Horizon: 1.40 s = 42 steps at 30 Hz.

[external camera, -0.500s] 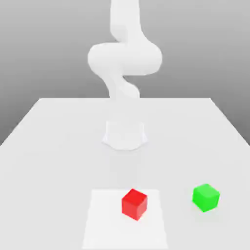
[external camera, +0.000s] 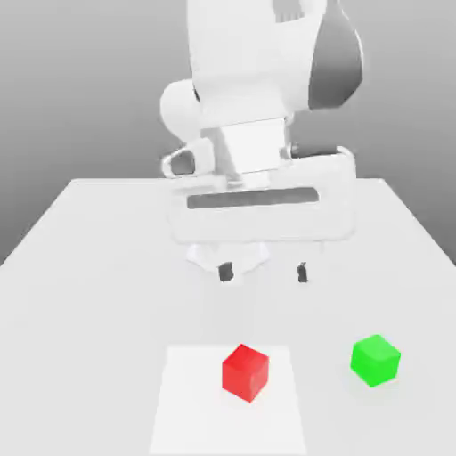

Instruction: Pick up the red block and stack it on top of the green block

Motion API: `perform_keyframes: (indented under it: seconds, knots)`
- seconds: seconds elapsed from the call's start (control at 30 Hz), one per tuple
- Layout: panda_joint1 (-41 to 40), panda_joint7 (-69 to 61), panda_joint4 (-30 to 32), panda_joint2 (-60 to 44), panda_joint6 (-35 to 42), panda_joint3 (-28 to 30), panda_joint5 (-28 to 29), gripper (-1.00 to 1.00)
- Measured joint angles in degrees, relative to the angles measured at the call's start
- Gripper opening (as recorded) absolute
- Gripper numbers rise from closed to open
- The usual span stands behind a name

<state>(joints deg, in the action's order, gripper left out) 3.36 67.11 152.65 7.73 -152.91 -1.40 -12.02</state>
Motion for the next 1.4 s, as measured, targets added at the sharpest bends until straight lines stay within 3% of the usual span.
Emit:
perform_keyframes:
  seconds: [0.2,0.5,0.53,0.77,1.17,1.4]
  knots:
    - [-1.2,16.2,5.4,-9.5,-7.6,0.0,11.7,0.00]
    - [-0.4,17.7,4.1,-20.6,-17.0,0.9,13.4,0.00]
    - [-0.4,17.7,4.0,-21.9,-18.0,0.8,13.3,-1.00]
    - [-0.5,17.9,4.0,-22.1,-18.4,0.8,13.5,-1.00]
    - [-0.2,15.7,5.7,-9.0,-6.8,-0.3,12.0,-1.00]
    - [9.8,1.0,3.4,-7.0,-2.3,-6.9,10.7,-1.00]
